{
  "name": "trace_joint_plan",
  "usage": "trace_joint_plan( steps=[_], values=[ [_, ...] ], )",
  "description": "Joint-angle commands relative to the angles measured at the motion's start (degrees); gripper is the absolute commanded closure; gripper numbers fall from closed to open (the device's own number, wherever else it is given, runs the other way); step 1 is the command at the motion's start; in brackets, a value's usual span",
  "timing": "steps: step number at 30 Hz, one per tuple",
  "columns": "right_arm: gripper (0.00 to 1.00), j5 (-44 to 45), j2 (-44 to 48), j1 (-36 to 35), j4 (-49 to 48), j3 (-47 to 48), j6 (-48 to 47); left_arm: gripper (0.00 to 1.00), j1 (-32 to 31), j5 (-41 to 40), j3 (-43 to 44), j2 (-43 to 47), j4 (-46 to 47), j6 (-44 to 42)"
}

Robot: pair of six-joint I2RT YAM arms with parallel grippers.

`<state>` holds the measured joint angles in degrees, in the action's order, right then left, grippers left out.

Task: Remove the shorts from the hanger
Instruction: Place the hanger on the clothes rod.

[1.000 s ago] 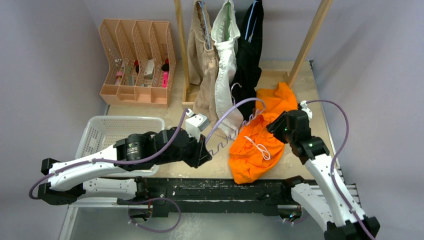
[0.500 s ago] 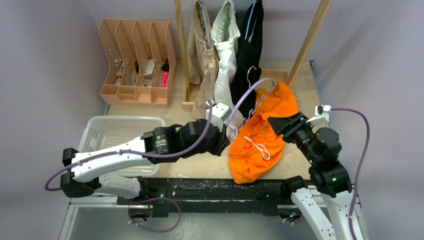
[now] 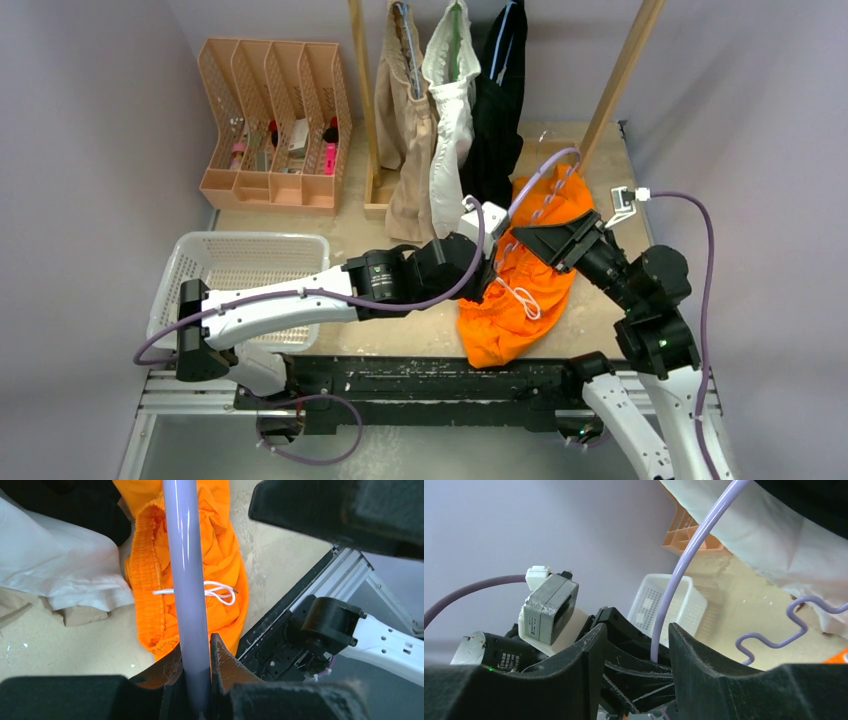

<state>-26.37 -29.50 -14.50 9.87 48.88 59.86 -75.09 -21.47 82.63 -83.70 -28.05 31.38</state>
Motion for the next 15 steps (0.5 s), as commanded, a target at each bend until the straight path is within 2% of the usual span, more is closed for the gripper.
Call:
trace_joint_plan(
  steps=[1,3,5,11,15],
  values=[
    [0.51,-4.4,-1.5,0.1,-7.5,-0.5,5.7,1.0,-0.2,-4.1,4.0,0.8,9.3,-0.8],
    [0.53,-5.3,-1.2,0.1,-11.7,-2.7,8.2,1.0,-0.2,-3.4,4.1,0.7,10.1,-0.8],
    [0.51,-5.5,-0.9,0.1,-14.7,-3.7,10.4,1.0,-0.2,-2.6,4.3,0.8,10.4,-1.1],
    [0.51,-7.3,-4.1,0.1,-13.3,-2.2,8.2,1.0,-0.1,0.4,4.5,0.4,10.8,-1.2],
    [0.54,-8.4,-5.0,0.1,-16.4,-3.4,8.8,1.0,-0.2,0.3,4.5,0.0,10.9,-0.8]
  ],
)
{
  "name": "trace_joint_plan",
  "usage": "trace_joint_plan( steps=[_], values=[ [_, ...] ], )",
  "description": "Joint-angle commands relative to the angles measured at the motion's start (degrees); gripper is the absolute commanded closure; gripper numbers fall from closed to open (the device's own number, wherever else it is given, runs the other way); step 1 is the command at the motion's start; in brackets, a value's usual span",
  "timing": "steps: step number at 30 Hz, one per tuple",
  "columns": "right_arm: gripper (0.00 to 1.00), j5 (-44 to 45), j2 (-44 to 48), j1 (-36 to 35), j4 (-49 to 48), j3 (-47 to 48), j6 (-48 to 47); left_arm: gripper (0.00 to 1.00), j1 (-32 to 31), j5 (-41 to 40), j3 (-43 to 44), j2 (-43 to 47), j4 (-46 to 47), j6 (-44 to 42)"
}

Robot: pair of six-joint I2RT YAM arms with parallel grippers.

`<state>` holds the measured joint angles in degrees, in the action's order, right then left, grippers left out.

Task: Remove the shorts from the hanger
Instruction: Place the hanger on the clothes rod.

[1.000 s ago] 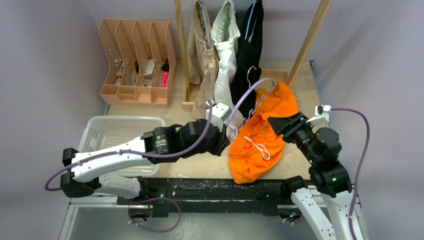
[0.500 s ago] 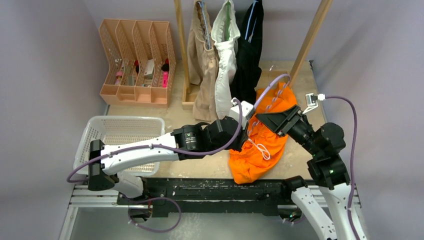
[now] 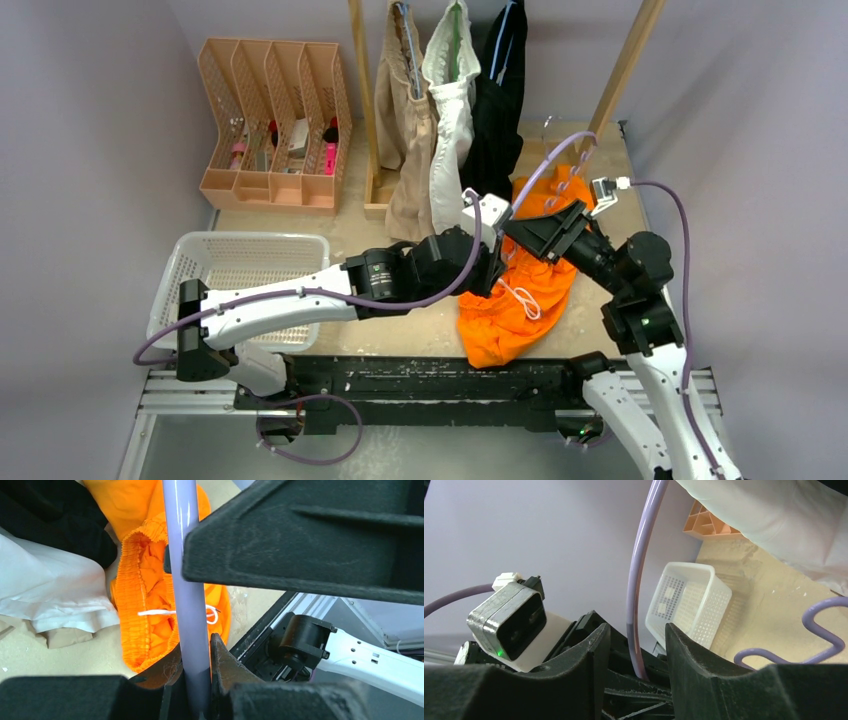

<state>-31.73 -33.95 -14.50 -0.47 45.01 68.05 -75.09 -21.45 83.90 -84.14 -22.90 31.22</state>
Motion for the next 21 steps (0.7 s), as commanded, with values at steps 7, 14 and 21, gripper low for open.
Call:
trace_joint_plan(
  steps=[7,14,21],
  values=[
    [0.74,-4.5,-2.7,0.1,-5.5,0.5,-1.3,1.0,-0.2,0.5,4.9,0.2,6.0,-0.9],
    [0.99,-1.0,-3.1,0.1,-2.2,1.8,0.0,0.71,-0.1,-0.1,1.6,3.0,5.8,0.1],
    [1.0,0.2,-5.2,0.1,-5.6,2.7,2.7,0.62,-0.1,2.9,-4.4,6.3,6.1,0.5]
  ],
)
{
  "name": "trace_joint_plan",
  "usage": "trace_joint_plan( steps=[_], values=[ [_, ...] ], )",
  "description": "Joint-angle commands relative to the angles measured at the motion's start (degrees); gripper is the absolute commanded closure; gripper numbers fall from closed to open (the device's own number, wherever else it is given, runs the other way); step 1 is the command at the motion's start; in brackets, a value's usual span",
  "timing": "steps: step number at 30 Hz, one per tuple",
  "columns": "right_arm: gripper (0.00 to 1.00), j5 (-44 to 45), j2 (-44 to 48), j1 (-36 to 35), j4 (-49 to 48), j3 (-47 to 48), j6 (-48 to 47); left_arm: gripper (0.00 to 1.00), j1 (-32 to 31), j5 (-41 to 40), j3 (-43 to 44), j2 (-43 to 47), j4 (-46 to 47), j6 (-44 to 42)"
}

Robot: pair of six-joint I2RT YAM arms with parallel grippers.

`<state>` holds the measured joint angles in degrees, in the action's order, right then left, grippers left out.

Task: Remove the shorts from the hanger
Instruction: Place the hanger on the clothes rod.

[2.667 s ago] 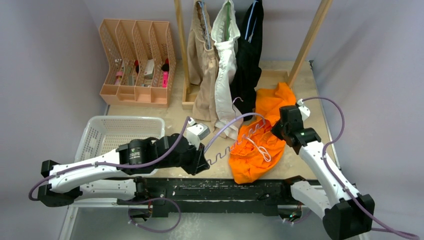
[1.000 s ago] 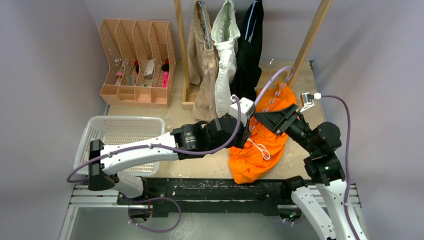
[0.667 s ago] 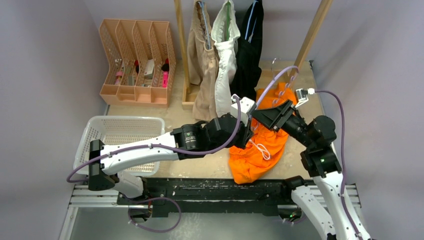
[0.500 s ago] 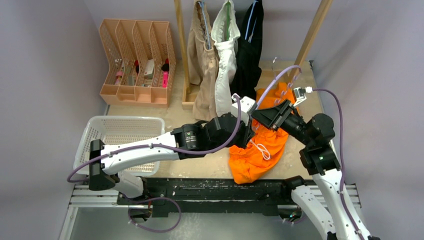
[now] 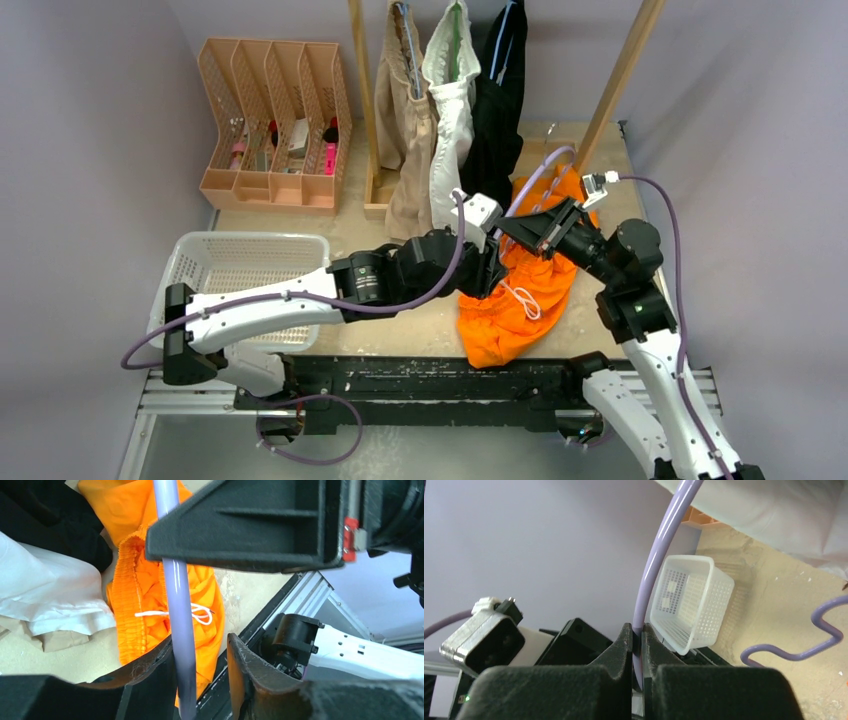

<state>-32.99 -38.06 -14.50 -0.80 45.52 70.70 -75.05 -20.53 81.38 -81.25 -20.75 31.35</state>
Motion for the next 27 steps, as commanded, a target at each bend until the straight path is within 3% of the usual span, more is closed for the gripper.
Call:
trace_joint_plan(
  steps=[1,4,6,8,15,19,20,22,27],
  values=[
    [1.0,1.9,-1.5,0.1,-4.6,2.8,-0.2,0.62,-0.2,2.0,-1.9,3.4,3.5,0.6],
    [1.0,1.7,-1.8,0.1,-4.8,3.1,0.2,0.63,-0.2,2.3,-2.9,3.9,2.5,1.2],
    [1.0,2.0,-1.9,0.1,-4.9,3.1,0.5,0.75,-0.2,2.4,-4.2,4.7,2.9,1.4],
    [1.0,1.6,-2.2,0.1,-5.0,2.9,0.7,0.81,-0.2,2.8,-4.9,5.3,3.5,1.3],
    [1.0,1.7,-2.4,0.1,-6.7,2.6,2.7,0.73,-0.2,3.3,-3.8,5.2,1.7,0.2],
    [1.0,1.5,-2.7,0.1,-9.5,1.3,4.1,1.0,-0.2,2.5,-4.0,5.2,1.1,0.5],
    [1.0,1.5,-2.7,0.1,-9.6,1.1,3.8,1.0,-0.3,1.5,-4.4,5.5,1.2,1.4],
    [0.93,1.4,-2.3,0.1,-9.0,1.0,3.0,1.0,-0.2,0.7,-5.4,6.5,3.4,1.4],
    [0.61,-0.2,0.4,0.1,-6.8,-0.7,1.0,1.0,-0.3,-2.1,-4.2,6.1,5.1,0.1]
  ],
)
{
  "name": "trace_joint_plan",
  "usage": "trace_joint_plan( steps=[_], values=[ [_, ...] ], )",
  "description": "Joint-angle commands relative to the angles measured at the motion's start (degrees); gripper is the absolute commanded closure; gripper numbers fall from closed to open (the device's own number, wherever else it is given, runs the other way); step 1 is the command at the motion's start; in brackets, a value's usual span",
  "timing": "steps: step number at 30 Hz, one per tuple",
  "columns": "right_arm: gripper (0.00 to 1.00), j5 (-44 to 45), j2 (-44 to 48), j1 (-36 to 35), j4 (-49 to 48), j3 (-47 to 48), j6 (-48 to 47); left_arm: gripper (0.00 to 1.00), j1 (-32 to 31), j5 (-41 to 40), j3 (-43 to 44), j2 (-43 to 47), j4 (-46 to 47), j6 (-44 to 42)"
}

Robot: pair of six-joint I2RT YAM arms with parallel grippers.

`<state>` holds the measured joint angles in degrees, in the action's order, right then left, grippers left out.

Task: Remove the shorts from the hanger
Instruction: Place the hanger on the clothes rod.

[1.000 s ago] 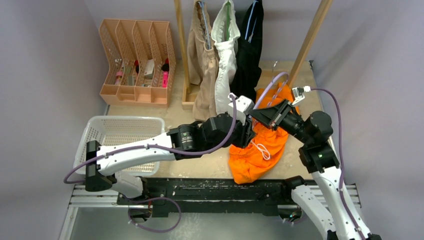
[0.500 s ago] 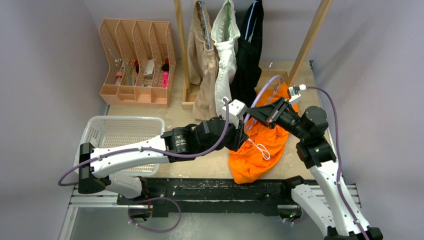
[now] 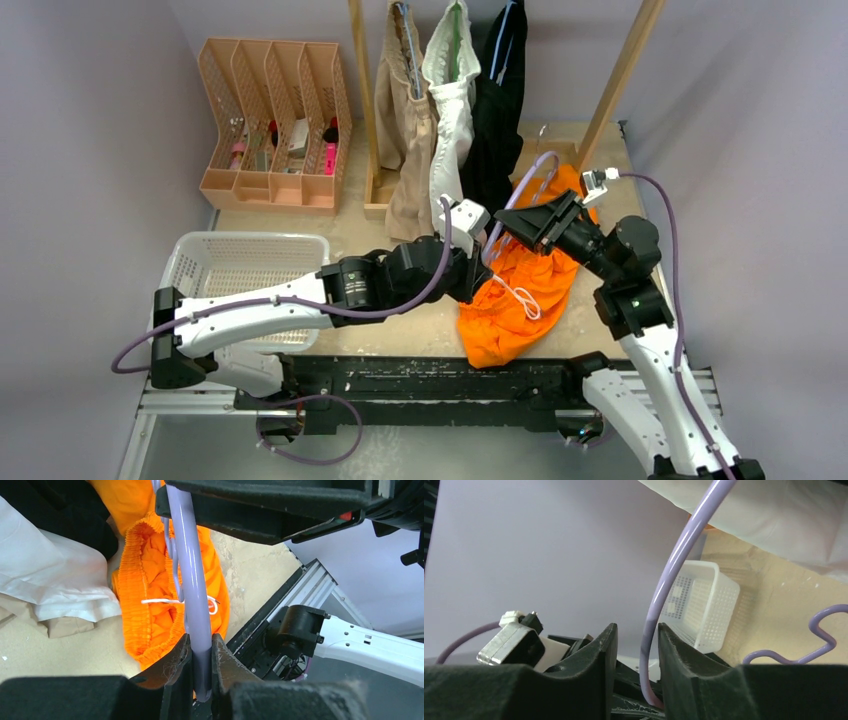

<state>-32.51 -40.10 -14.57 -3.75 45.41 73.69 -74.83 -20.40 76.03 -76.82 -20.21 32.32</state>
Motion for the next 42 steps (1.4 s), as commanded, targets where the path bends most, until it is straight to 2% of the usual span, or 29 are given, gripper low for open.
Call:
trace_joint_plan(
  steps=[1,2,7,10,12,14,16,17,20,21,22,24,25,28,31,37,42],
  values=[
    [0.56,-1.4,3.2,0.2,-3.5,-0.8,-2.5,1.0,-0.4,-1.9,1.4,1.4,5.3,-1.3],
    [0.52,-2.0,3.8,0.2,-2.7,-1.3,-3.0,1.0,-0.5,-1.3,1.6,1.1,6.1,-1.7],
    [0.5,-5.2,6.0,0.1,-2.9,-4.9,-3.7,1.0,-0.5,0.1,2.1,-0.1,10.3,-2.7],
    [0.5,-3.6,5.4,0.1,0.7,-3.9,-6.1,1.0,-0.5,0.6,2.9,-1.4,12.7,-2.4],
    [0.57,-3.5,4.9,0.0,-1.4,-3.9,-6.2,1.0,-0.5,0.3,3.6,-2.7,13.3,-2.1],
    [0.7,-4.1,4.4,0.0,-5.1,-4.4,-5.4,1.0,-0.5,-0.1,3.4,-3.2,14.3,-1.9],
    [0.77,-4.4,3.5,0.0,-6.5,-3.9,-5.2,1.0,-0.5,-0.1,3.8,-3.8,13.7,-1.7],
    [0.81,-4.4,3.3,0.0,-6.4,-3.6,-5.5,1.0,-0.4,-0.3,3.8,-3.9,13.4,-1.4],
    [1.0,-3.0,3.3,0.0,-3.7,-2.2,-6.7,1.0,-0.4,-2.0,3.1,-3.2,13.4,-0.6],
    [1.0,-2.3,3.2,0.0,-2.9,-1.7,-7.3,1.0,-0.5,-2.2,3.0,-2.8,13.5,-0.6],
    [1.0,-1.5,3.1,0.0,-2.3,-1.0,-7.7,0.92,-0.5,-2.2,3.6,-2.7,12.5,-1.5],
    [1.0,-1.4,1.8,0.0,-1.8,1.3,-9.1,0.65,-0.4,-3.5,6.1,-2.6,7.4,-4.3],
    [1.0,-2.8,0.6,0.0,0.5,3.5,-11.6,0.55,-0.5,-4.5,7.1,-2.1,4.8,-5.0],
    [1.0,-0.5,-3.7,0.2,9.9,12.7,-21.0,0.39,-0.4,-5.9,5.7,2.6,1.6,-4.6],
    [1.0,-2.3,-8.7,1.3,15.1,19.1,-25.9,0.34,-0.5,-4.3,0.8,10.2,4.0,-2.7],
    [1.0,-12.6,-16.0,8.8,13.0,27.0,-27.6,0.28,-0.5,-4.4,-4.3,20.1,-2.1,1.4],
    [1.0,-17.3,-23.5,11.0,11.5,36.8,-26.9,0.27,-0.5,-5.5,-9.8,24.8,-5.6,5.2]
  ],
)
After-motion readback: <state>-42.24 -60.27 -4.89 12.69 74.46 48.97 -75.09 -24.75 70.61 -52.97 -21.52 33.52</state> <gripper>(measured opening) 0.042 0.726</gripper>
